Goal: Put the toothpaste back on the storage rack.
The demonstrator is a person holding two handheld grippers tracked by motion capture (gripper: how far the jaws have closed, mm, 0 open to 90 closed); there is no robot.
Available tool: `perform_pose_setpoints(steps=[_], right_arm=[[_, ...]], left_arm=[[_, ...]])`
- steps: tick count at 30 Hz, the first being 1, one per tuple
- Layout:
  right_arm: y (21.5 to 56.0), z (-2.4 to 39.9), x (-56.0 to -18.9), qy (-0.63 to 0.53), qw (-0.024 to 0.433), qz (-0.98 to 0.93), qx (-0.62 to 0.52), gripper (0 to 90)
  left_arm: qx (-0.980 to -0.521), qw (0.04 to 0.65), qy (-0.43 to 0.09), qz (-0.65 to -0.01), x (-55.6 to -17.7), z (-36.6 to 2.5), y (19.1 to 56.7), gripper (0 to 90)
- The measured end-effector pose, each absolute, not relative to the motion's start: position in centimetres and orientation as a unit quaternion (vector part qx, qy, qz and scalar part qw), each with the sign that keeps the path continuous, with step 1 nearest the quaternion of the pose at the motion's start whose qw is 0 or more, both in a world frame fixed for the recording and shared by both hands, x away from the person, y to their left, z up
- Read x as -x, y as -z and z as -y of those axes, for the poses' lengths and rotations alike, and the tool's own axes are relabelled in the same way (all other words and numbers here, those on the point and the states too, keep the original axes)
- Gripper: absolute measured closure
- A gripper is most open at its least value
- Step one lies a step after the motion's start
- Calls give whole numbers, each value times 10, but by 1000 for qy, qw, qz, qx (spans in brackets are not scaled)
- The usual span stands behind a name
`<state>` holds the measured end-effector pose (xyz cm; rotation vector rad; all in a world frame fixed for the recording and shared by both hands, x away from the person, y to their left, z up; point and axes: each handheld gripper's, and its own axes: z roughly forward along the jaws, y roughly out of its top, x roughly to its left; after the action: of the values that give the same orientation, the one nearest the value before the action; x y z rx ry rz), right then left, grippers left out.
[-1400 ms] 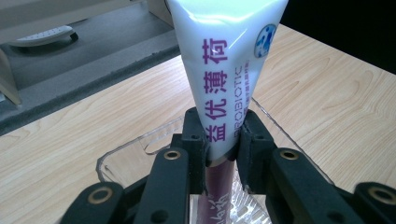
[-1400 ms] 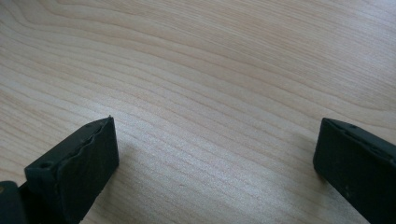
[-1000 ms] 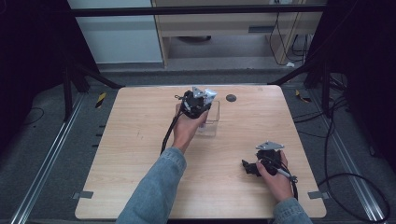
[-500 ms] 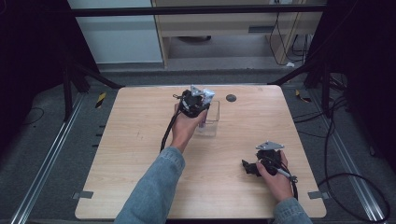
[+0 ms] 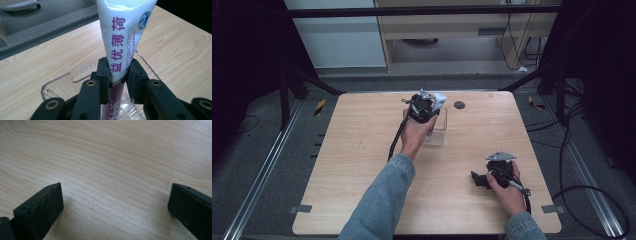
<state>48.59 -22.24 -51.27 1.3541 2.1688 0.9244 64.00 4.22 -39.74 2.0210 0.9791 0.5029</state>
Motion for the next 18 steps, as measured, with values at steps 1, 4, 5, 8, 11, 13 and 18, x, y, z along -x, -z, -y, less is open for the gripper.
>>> perform_pose_setpoints(steps=[1,4,5,8,11,13,18], right_arm=[[513,222,-486,-332,210,-780,-487,5],[513,222,-486,-332,210,-780,-487,5],[513,222,-486,-332,210,-780,-487,5],[513,222,-486,-332,210,-780,-487,5],[513,222,-486,-333,210,-780,-487,5],[513,222,-486,-332,211,-780,-486,5],[513,222,-486,-333,211,-780,-486,5]], left_arm=[[-803,406,-199,-388,-641,-41,397,732],[-804,401,-197,-392,-644,-36,397,731],[-806,399,-196,-392,-645,-35,397,729],[-810,395,-195,-387,-646,-31,397,727],[-811,394,-193,-388,-648,-29,397,725],[-811,392,-189,-390,-649,-29,397,723],[-814,385,-184,-394,-651,-26,396,721]])
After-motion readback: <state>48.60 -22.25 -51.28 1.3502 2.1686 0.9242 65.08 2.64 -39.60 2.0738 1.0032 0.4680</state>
